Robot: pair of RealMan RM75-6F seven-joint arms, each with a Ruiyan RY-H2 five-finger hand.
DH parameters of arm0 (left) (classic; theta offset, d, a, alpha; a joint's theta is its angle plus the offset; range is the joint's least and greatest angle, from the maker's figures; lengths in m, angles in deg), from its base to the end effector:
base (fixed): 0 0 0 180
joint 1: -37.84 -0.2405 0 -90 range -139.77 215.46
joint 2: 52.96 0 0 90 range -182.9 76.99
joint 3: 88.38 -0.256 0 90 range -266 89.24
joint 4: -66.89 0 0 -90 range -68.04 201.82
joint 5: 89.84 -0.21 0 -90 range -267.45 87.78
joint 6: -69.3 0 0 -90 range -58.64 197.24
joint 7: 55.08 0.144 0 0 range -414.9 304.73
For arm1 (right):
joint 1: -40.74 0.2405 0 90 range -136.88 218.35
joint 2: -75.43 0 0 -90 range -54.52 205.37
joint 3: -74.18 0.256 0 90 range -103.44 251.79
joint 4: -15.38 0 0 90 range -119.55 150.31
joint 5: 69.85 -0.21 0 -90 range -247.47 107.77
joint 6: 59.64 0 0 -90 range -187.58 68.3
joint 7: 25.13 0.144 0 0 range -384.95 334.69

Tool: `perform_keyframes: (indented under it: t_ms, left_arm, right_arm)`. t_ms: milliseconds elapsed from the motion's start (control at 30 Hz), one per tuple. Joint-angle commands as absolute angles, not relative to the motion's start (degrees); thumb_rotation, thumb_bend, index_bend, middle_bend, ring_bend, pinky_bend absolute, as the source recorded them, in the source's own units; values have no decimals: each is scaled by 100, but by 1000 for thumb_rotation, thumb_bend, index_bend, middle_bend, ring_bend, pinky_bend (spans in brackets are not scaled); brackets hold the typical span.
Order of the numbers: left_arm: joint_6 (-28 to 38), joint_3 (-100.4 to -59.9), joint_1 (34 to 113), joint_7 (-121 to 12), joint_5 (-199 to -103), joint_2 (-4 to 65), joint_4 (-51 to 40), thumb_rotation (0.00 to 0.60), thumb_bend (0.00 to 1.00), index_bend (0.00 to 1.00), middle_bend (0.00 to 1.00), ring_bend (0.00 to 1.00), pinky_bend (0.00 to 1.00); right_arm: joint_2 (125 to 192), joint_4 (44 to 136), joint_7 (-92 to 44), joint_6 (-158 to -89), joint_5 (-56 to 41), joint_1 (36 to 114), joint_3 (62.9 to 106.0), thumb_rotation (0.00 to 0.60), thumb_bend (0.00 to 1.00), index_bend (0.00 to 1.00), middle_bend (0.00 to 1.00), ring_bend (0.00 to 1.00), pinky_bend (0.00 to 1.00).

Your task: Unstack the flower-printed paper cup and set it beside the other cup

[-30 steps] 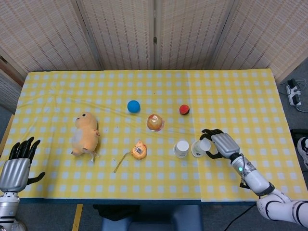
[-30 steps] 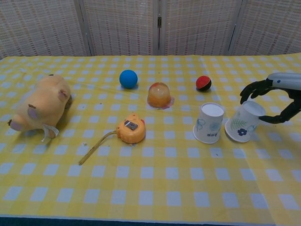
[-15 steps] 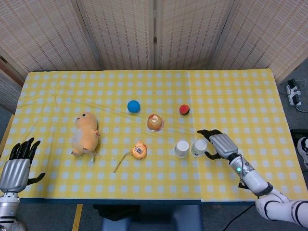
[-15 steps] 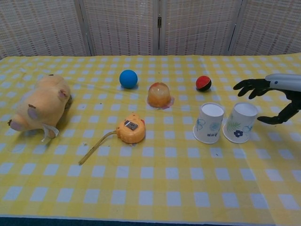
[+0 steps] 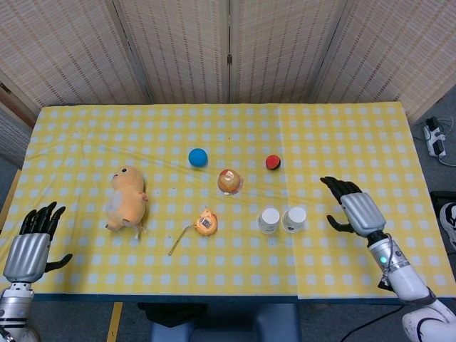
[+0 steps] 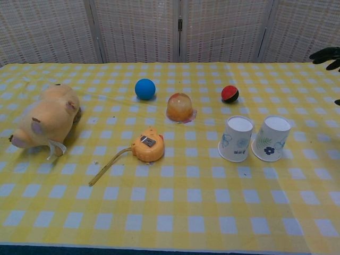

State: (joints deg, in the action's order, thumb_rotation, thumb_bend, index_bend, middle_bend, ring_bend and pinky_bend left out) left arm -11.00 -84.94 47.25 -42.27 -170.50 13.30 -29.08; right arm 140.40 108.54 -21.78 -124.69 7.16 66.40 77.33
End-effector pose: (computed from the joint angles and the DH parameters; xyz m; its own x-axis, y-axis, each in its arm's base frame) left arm -0.2947 0.2049 0.1356 0.4967 0.0588 0.8660 0.8678 -0.0139 -0.4968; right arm -0.2602 -0.2825 0.1152 0.3353 -0.2243 0.9150 -0.9369 -0.1814 0.2989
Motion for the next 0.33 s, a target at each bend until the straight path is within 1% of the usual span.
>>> perform_keyframes:
  t_ms: [33, 133, 267, 333]
  left_arm:
    - [-1183, -8470, 4734, -4199, -17113, 1415, -2861, 600, 208, 0, 0, 0, 0]
    - [-1265, -8439, 4734, -4096, -17130, 1512, -2813, 600, 208, 0, 0, 0, 0]
    - [-1374, -8416, 4720, -3998, -17159, 1649, -2792, 600, 210, 0, 0, 0, 0]
    - [-1397, -8428, 4710, -3957, -17170, 1690, -2817, 600, 211, 0, 0, 0, 0]
  right_arm:
    - [13874, 11044, -2551, -13466, 884, 5972, 7644, 600, 424, 0, 26, 80, 119]
    - [13911, 11002, -2536, -14008, 1112, 5625, 7550, 600, 424, 0, 1, 44, 94]
    - [13987, 10766, -2017, -14366, 1470, 5301, 7363, 600, 423, 0, 0, 8, 42]
    - [14048, 10645, -1903, -14530, 1529, 5152, 7331, 600, 424, 0, 0, 2, 39]
